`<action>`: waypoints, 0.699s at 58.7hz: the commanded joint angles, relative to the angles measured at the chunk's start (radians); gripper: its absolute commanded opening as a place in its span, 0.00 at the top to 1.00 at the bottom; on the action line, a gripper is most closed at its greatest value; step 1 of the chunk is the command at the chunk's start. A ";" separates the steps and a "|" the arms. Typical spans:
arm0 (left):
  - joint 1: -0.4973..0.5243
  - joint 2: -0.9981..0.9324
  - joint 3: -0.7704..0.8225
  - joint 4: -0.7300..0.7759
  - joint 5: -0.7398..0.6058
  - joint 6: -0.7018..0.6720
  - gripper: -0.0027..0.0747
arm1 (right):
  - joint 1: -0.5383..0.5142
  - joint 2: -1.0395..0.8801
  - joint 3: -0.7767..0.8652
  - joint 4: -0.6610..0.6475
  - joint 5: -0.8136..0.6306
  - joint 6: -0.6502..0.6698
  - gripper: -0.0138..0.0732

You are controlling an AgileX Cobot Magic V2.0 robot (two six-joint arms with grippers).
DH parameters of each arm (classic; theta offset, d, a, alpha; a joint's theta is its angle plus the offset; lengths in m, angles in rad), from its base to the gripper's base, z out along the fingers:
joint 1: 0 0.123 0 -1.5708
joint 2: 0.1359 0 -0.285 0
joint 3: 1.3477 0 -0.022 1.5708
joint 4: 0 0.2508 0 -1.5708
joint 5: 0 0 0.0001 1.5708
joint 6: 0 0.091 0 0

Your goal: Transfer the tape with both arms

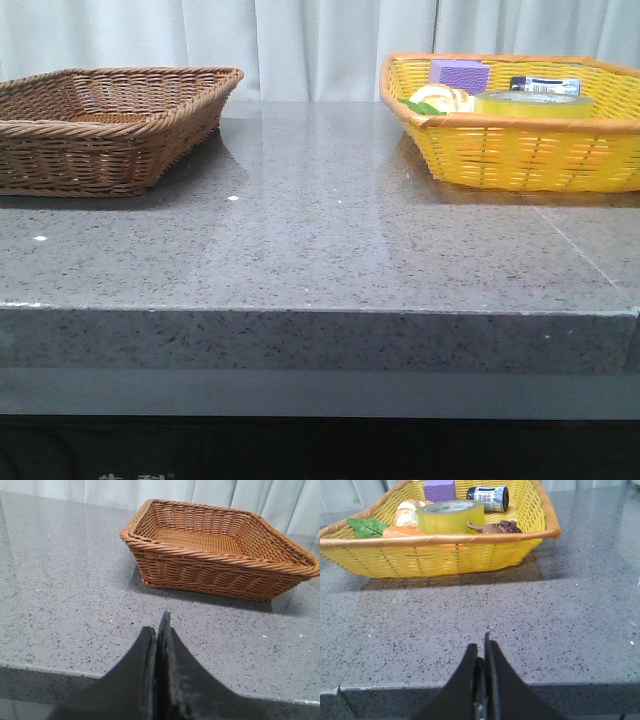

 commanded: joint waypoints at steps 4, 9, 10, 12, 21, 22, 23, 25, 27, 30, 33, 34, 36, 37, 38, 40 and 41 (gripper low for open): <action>0.000 -0.018 0.037 -0.003 -0.087 -0.004 0.99 | -0.008 -0.020 -0.027 -0.011 -0.078 -0.011 0.92; 0.000 -0.018 0.037 -0.003 -0.087 -0.004 0.99 | -0.008 -0.020 -0.027 -0.011 -0.078 -0.011 0.92; 0.000 -0.018 0.037 -0.003 -0.087 -0.004 0.99 | -0.008 -0.020 -0.027 -0.011 -0.078 -0.011 0.92; 0.000 -0.018 0.037 -0.003 -0.087 -0.004 0.99 | -0.008 -0.020 -0.027 -0.011 -0.078 -0.011 0.92; 0.000 -0.018 0.037 -0.003 -0.093 -0.004 0.99 | -0.008 -0.020 -0.027 -0.011 -0.079 -0.011 0.92; 0.000 -0.018 0.034 -0.003 -0.093 -0.004 0.99 | -0.008 -0.020 -0.027 -0.011 -0.080 -0.011 0.92; 0.000 -0.018 0.034 -0.005 -0.096 -0.004 0.99 | -0.008 -0.020 -0.028 -0.011 -0.082 -0.011 0.92; 0.000 -0.018 0.027 -0.007 -0.100 -0.004 0.99 | -0.008 -0.020 -0.030 -0.011 -0.089 -0.011 0.92; 0.000 -0.018 0.016 -0.007 -0.102 -0.004 0.99 | -0.008 -0.020 -0.035 -0.011 -0.088 -0.011 0.92; 0.000 -0.016 -0.009 -0.007 -0.101 -0.004 0.99 | -0.008 -0.020 -0.057 -0.009 -0.066 -0.010 0.92; 0.000 -0.011 -0.049 -0.007 -0.082 -0.004 0.99 | -0.008 -0.018 -0.099 -0.009 -0.036 -0.010 0.92; 0.000 -0.007 -0.069 -0.004 -0.077 -0.004 0.99 | -0.008 -0.019 -0.112 -0.009 -0.020 -0.010 0.92; 0.000 0.001 -0.098 0.002 -0.068 -0.004 0.99 | -0.008 -0.017 -0.141 -0.010 0.001 -0.010 0.92; 0.000 0.009 -0.120 0.004 -0.063 -0.004 0.99 | -0.008 -0.015 -0.163 -0.010 0.015 -0.010 0.92; 0.000 0.016 -0.136 0.004 -0.060 -0.004 0.99 | -0.008 -0.012 -0.179 -0.010 0.024 -0.010 0.92; 0.000 0.033 -0.167 0.009 -0.055 -0.004 0.99 | -0.008 -0.006 -0.220 -0.011 0.042 -0.010 0.92; 0.000 0.049 -0.192 0.009 -0.050 -0.004 0.99 | -0.008 0.002 -0.236 -0.011 0.054 -0.010 0.92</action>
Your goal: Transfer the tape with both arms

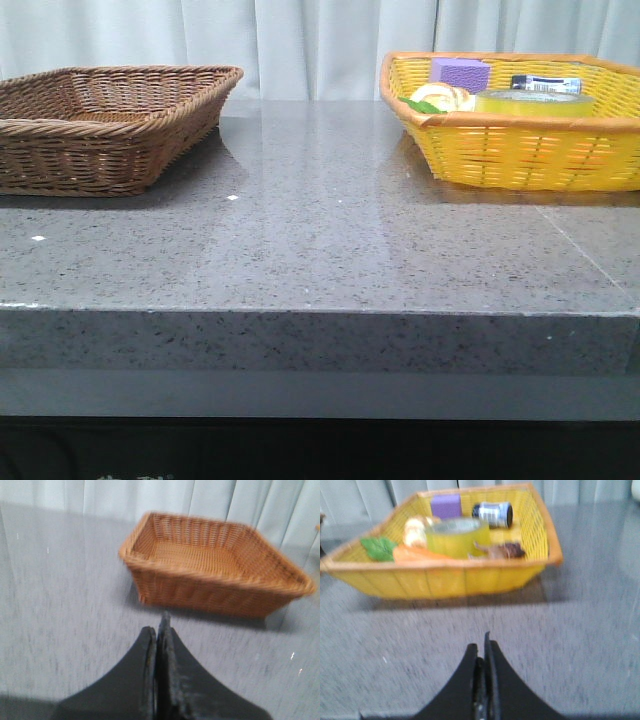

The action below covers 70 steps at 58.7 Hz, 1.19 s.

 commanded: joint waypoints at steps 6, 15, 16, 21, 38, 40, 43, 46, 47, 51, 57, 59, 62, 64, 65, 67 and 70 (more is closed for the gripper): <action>0.000 0.149 -0.232 0.026 -0.047 -0.004 0.99 | -0.008 0.074 -0.219 -0.011 0.001 -0.010 0.92; 0.000 0.360 -0.398 0.033 -0.044 -0.004 0.99 | -0.008 0.260 -0.401 -0.011 0.053 -0.010 0.91; 0.000 0.386 -0.417 0.041 -0.044 -0.004 0.99 | -0.008 0.294 -0.432 -0.011 0.064 -0.010 0.91; 0.000 0.486 -0.484 0.049 -0.059 -0.004 0.99 | -0.008 0.385 -0.519 -0.011 0.093 -0.010 0.91; 0.000 0.582 -0.532 0.049 -0.061 -0.004 0.96 | -0.008 0.499 -0.581 -0.011 0.049 -0.010 0.81; 0.000 0.582 -0.532 0.050 -0.061 -0.004 0.90 | -0.008 0.499 -0.581 -0.011 0.048 -0.010 0.75; 0.000 0.582 -0.532 0.055 -0.061 -0.004 0.77 | -0.008 0.499 -0.581 -0.011 0.050 -0.010 0.62; 0.000 0.582 -0.532 0.065 -0.061 -0.004 0.62 | -0.008 0.499 -0.581 -0.011 0.052 -0.010 0.48; 0.000 0.582 -0.532 0.065 -0.061 -0.004 0.54 | -0.008 0.499 -0.581 -0.011 0.055 -0.010 0.44; 0.000 0.582 -0.532 0.065 -0.059 -0.004 0.31 | -0.008 0.499 -0.581 -0.011 0.057 -0.010 0.29; 0.000 0.582 -0.530 0.065 -0.057 -0.004 0.15 | -0.008 0.499 -0.581 -0.011 0.060 -0.010 0.13; 0.000 0.582 -0.530 0.065 -0.057 -0.004 0.15 | -0.008 0.499 -0.581 -0.011 0.063 -0.010 0.12; 0.000 0.582 -0.530 0.065 -0.059 -0.004 0.16 | -0.008 0.504 -0.581 -0.011 0.065 -0.010 0.11; 0.000 0.582 -0.530 0.065 -0.060 -0.004 0.17 | -0.008 0.513 -0.582 -0.011 0.065 -0.010 0.11; 0.000 0.582 -0.530 0.065 -0.060 -0.004 0.17 | -0.008 0.522 -0.585 -0.011 0.065 -0.010 0.11; 0.000 0.582 -0.530 0.065 -0.060 -0.004 0.17 | -0.008 0.540 -0.592 -0.011 0.066 -0.010 0.11; 0.000 0.582 -0.530 0.065 -0.060 -0.004 0.17 | -0.008 0.592 -0.619 -0.011 0.079 -0.010 0.11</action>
